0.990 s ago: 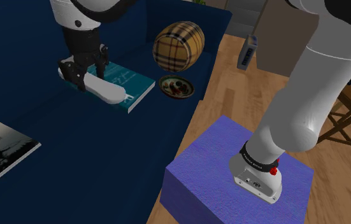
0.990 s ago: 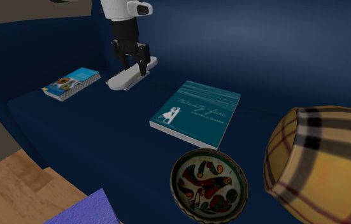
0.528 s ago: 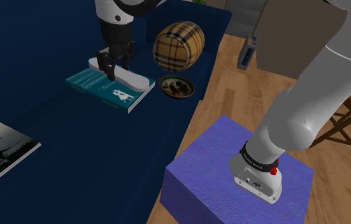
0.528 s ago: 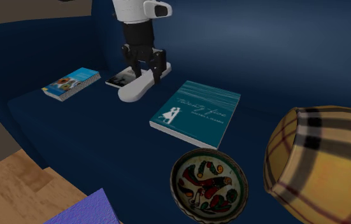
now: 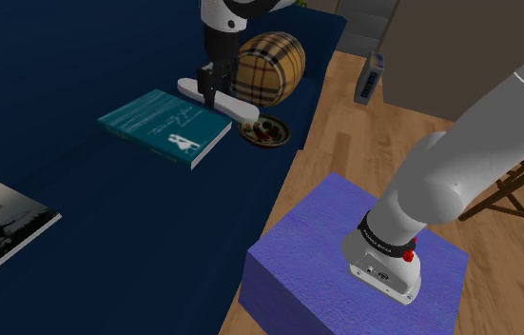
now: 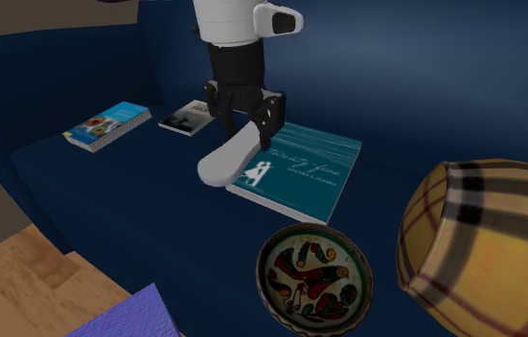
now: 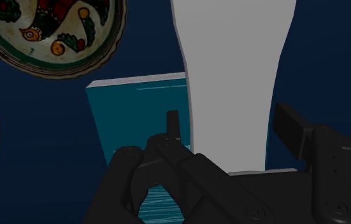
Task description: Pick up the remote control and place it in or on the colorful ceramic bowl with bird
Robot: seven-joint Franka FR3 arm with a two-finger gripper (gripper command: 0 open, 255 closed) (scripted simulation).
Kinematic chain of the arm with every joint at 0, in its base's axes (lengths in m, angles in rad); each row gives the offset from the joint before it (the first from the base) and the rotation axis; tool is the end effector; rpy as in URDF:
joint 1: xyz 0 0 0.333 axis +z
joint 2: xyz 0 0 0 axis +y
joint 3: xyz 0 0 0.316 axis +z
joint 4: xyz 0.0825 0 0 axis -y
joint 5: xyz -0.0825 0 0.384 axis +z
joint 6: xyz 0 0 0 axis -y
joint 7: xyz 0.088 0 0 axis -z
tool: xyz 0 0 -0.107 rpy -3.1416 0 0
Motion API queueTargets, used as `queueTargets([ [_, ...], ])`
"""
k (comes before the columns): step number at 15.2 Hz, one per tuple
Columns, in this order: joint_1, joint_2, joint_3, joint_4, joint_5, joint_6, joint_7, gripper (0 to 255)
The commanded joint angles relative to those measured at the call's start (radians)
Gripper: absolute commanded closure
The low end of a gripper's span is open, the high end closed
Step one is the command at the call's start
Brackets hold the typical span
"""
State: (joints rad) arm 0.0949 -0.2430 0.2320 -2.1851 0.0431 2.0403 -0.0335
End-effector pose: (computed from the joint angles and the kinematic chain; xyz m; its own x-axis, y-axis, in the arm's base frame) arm 0.4624 0.1654 0.4959 0.9389 0.3316 0.0918 0.3313 -0.9433 0.0184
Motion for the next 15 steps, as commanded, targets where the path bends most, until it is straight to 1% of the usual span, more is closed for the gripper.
queueTargets([
  [1,-0.018,-0.023,-0.033,-0.030,0.002,0.007,-0.054,255],
  [7,-0.071,-0.088,-0.136,-0.094,-0.005,0.003,-0.206,255],
  [13,-0.133,-0.115,-0.245,-0.117,-0.028,-0.003,-0.364,255],
  [15,-0.133,-0.109,-0.246,-0.139,-0.028,0.024,-0.364,255],
])
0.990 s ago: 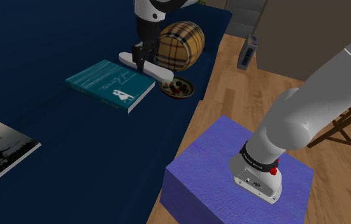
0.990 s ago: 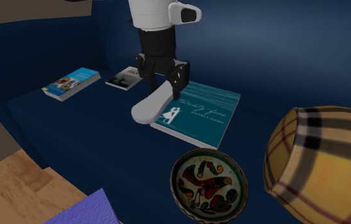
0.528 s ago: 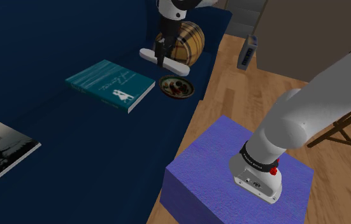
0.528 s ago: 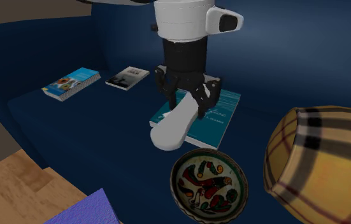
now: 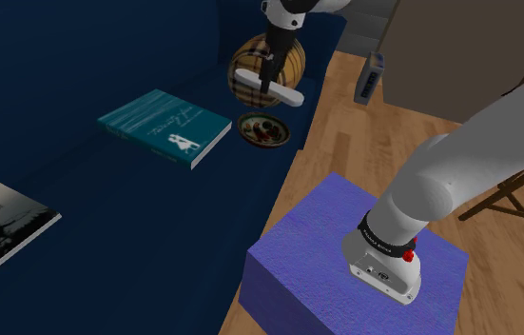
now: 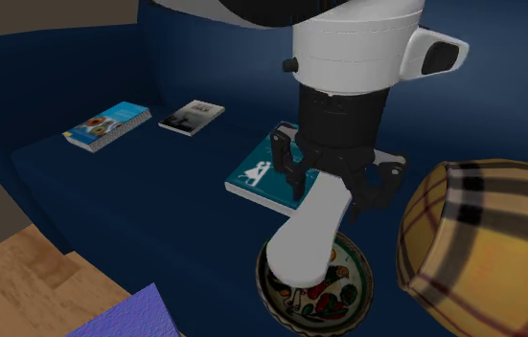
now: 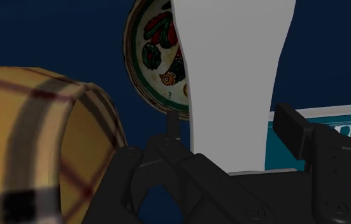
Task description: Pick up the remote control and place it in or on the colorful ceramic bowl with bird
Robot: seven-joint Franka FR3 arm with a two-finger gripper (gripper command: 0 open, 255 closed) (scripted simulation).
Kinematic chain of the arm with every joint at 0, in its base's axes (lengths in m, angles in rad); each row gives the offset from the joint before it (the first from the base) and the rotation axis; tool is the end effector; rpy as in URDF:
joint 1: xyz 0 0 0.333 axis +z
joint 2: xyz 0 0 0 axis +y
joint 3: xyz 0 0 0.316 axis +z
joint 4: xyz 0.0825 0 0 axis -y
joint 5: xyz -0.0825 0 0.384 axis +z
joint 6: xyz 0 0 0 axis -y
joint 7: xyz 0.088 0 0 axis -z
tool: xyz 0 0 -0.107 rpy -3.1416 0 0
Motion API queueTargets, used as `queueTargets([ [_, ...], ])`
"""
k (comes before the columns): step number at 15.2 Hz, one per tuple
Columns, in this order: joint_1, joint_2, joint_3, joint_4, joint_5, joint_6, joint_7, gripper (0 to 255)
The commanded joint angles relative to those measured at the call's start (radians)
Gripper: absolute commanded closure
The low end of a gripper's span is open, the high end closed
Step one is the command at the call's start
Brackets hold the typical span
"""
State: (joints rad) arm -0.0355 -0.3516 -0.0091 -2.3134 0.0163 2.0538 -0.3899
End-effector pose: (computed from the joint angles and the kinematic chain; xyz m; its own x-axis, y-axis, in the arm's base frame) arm 0.4521 -0.0195 0.4895 0.9389 0.3317 0.0918 0.3315 -0.9433 0.0181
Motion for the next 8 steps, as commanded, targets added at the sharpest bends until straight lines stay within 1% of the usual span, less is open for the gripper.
queueTargets([
  [1,-0.002,0.003,-0.005,-0.021,-0.001,0.025,-0.008,255],
  [8,-0.002,0.033,-0.005,-0.090,0.001,0.124,-0.010,255],
])
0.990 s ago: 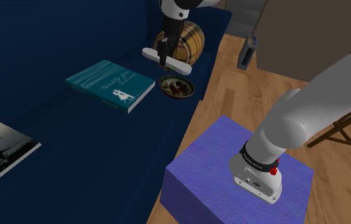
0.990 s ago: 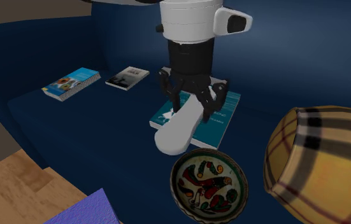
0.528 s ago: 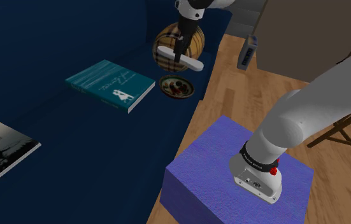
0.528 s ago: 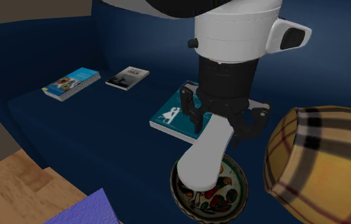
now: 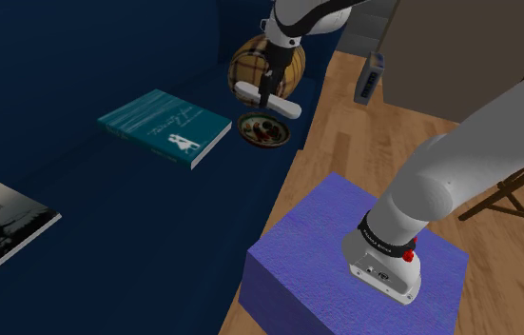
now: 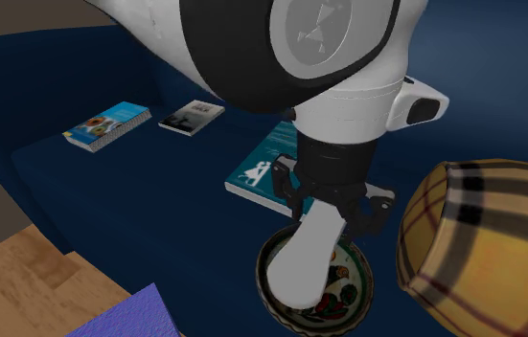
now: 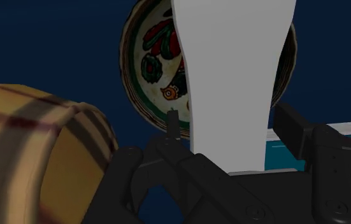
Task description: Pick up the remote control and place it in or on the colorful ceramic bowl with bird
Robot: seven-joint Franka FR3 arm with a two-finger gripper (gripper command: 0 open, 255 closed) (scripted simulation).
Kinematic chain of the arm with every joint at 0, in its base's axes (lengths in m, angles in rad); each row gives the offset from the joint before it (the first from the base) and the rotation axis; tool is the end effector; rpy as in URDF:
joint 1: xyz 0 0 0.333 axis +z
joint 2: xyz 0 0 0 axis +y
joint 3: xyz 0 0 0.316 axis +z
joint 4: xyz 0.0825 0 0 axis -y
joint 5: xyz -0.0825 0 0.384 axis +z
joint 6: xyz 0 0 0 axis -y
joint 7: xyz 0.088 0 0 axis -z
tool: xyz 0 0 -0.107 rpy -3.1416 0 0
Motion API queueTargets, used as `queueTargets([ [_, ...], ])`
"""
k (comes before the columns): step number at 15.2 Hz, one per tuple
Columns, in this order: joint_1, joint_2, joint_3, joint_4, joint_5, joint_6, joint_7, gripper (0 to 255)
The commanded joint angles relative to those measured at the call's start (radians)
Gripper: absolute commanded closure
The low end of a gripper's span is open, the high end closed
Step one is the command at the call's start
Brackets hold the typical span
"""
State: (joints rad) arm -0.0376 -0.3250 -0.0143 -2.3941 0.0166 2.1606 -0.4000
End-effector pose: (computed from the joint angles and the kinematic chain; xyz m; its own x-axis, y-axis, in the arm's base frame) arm 0.4508 -0.0229 0.4492 0.9385 0.3329 0.0915 0.3327 -0.9429 0.0179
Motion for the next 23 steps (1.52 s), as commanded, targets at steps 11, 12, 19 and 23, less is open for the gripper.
queueTargets([
  [11,0.001,0.031,0.000,-0.047,0.001,0.079,-0.002,255],
  [12,0.001,0.031,0.000,-0.047,0.001,0.079,-0.002,255],
  [19,0.000,0.012,0.000,-0.029,0.001,0.042,-0.001,0],
  [23,-0.001,-0.031,-0.001,0.027,-0.001,-0.058,0.000,0],
])
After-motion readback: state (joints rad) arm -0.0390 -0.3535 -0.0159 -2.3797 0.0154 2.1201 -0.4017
